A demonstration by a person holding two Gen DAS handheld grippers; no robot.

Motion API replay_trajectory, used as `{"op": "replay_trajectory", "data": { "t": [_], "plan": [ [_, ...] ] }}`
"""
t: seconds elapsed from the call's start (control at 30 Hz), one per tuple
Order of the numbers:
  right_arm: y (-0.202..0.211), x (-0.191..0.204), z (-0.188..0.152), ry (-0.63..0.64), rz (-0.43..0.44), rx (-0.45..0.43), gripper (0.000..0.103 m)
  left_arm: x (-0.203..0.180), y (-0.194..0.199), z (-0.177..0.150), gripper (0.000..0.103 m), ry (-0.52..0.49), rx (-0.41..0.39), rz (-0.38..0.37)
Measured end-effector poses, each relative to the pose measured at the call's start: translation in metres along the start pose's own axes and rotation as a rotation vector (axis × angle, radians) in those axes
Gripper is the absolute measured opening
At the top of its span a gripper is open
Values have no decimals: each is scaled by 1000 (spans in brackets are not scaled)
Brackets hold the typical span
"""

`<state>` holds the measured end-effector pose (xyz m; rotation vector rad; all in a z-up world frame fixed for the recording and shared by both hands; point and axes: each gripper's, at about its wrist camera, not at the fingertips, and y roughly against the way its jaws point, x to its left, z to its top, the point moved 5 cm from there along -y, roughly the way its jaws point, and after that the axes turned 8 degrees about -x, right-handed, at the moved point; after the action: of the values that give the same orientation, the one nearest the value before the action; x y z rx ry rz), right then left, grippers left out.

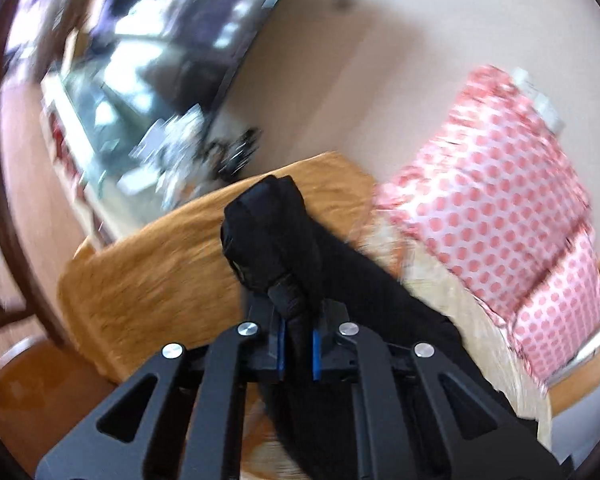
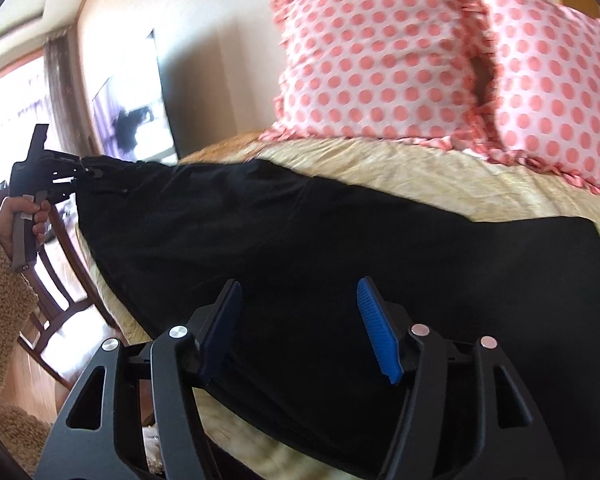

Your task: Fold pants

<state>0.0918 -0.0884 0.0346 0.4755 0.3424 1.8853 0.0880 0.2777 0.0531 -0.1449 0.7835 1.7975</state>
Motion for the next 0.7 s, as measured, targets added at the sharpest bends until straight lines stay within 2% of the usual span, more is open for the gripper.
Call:
{"op": "replay_trajectory", "data": {
  "t": [0.13,0.27,0.47,0.57,0.67,0.7],
  "plan": [
    [28,-27,7,-71,-22,-52,67,-68,11,7,8,-137,-24,-87],
    [59,-50,12,-93,-63,-107,68,-146,21,0,8,-235,-22,-221],
    [99,-92,11,-169,-166,-171,70,-275,29,-41,8,-352,57,-471],
    [117,-113,8,-214,-221,-194,70,-335,35,-78,8,-406,117,-604],
    [132,-129,0,-243,-281,-206,70,-384,44,-137,8,-445,235,-745],
    [135,-134,-2,-251,-293,-206,70,-399,46,-172,8,-470,310,-796]
  ]
}}
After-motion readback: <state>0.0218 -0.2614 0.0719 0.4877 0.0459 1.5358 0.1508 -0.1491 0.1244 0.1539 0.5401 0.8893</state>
